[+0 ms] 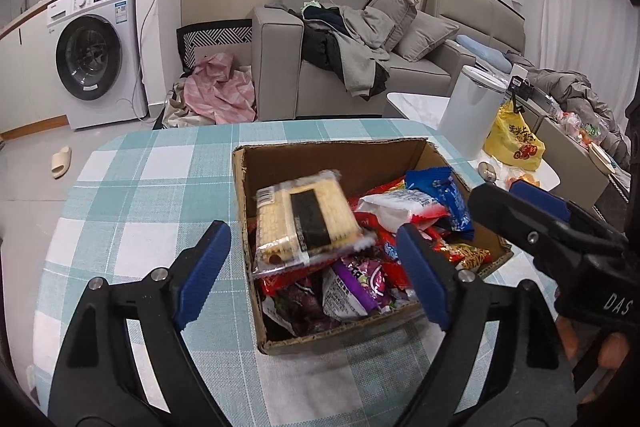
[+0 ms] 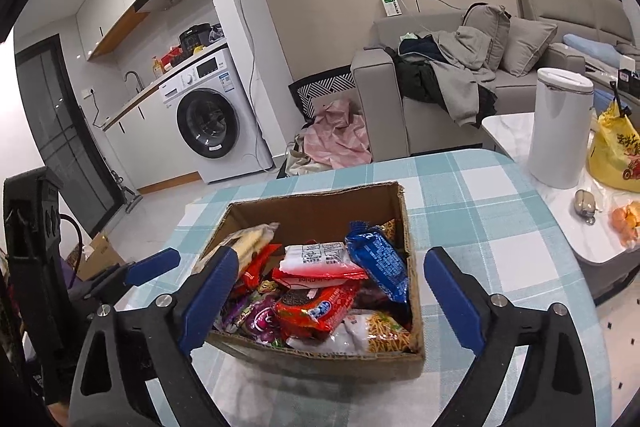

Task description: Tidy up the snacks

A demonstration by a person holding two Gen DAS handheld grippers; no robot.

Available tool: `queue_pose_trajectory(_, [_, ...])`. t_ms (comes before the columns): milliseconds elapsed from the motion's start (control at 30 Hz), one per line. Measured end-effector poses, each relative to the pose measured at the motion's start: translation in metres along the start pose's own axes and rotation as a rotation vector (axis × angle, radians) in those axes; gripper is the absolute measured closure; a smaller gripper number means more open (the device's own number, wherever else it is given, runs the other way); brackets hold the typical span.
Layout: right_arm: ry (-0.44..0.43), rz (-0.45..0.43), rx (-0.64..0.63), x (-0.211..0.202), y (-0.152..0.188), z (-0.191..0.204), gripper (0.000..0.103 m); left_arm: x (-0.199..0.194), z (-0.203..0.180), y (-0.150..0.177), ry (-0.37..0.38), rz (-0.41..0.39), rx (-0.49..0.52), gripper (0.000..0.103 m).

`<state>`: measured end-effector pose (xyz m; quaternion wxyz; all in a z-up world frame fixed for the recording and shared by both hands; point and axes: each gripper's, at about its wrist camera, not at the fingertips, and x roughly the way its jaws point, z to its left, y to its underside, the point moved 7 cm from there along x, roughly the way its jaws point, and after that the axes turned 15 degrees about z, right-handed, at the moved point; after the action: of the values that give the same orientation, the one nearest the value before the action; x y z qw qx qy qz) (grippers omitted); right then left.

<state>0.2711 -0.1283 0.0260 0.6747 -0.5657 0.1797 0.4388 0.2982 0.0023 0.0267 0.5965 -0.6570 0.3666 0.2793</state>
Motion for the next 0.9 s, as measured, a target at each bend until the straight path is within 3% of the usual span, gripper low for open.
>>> queue_pose_trajectory(167, [-0.025,-0.006,-0.025,-0.015,0.009,0.0,0.001,-0.016,0.0,0.01,-0.015,-0.028,-0.006,0.001])
queue_pose_trajectory(400, [-0.012,-0.061,-0.114,-0.038,0.027,0.007,0.0,-0.044,0.0,0.029,-0.003,-0.08,-0.015,0.001])
queue_pose_trajectory(900, [-0.053,-0.115,-0.168,-0.054,0.062,0.003,0.0,-0.082,0.006,0.074,-0.028,-0.163,-0.005,0.001])
